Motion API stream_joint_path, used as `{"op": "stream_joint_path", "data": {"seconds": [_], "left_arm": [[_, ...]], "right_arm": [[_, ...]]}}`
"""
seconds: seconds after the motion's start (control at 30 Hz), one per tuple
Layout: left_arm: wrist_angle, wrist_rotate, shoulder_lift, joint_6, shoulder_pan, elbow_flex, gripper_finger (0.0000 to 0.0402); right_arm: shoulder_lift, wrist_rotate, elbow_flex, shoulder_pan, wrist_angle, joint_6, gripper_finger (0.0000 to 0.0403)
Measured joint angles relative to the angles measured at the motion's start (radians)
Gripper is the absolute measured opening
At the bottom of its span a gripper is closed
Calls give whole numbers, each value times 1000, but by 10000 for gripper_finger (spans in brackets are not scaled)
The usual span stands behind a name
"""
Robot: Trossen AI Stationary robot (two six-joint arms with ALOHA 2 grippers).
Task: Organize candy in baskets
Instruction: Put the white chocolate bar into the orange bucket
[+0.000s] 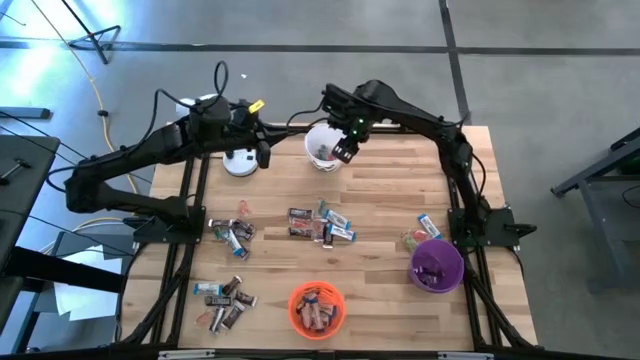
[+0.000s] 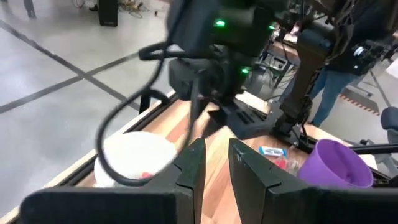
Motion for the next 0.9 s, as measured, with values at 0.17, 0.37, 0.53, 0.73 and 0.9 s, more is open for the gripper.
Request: {"op": "stream_joint_path", "data": {"seconds": [0.17,0.37,0.53,0.73,0.9], "left_arm": [[3,0,-34,1,0,0,55],[3,65,-40,1,-3,0,55],[3,134,-31,0,-6,0,55],[28,184,-31,-42,-62,0,55],[59,171,-31,-43,-134,0,55]], "right_arm": [[-61,20,0,46,0,59,177],[-93,125,0,111,0,135,177],[-94,141,0,155,0,192,177],[-94,149,0,193,0,227,177],[-94,151,0,214,0,237,177]]}}
